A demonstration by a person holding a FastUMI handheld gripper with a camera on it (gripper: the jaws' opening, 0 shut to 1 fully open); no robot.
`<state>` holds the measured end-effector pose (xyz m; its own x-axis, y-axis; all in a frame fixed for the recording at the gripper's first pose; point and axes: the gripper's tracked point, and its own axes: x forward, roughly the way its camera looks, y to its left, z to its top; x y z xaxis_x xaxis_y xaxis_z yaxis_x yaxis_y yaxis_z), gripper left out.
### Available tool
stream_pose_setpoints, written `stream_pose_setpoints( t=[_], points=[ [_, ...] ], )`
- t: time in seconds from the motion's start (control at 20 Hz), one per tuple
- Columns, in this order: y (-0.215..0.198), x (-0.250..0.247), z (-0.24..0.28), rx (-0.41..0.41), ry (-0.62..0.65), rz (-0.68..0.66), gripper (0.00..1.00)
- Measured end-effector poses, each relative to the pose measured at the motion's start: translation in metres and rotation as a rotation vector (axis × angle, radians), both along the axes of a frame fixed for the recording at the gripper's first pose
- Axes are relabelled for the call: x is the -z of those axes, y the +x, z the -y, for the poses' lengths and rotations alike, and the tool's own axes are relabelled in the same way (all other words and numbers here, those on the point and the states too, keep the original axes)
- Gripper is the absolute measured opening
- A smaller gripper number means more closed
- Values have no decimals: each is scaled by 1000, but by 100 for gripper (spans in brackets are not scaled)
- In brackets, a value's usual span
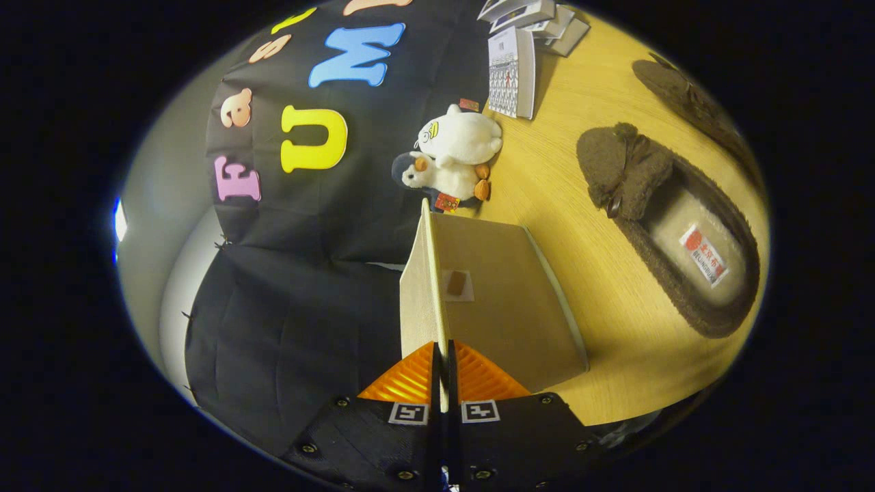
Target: Open the storage box then place both shoes into the box .Put the left shoe in first, then the right shoe, with the right side of both shoes facing outward in a uniform manner.
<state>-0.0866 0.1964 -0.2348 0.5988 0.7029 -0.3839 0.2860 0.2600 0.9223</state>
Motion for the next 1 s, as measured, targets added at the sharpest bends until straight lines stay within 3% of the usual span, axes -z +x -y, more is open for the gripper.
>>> stream_pose_setpoints(
  t=[0.5, 1.0],
  points=[
    [27, -100, -35, -89, -81, 217, 1],
    [47, -153, -107, -139, -104, 271, 2]
  ],
)
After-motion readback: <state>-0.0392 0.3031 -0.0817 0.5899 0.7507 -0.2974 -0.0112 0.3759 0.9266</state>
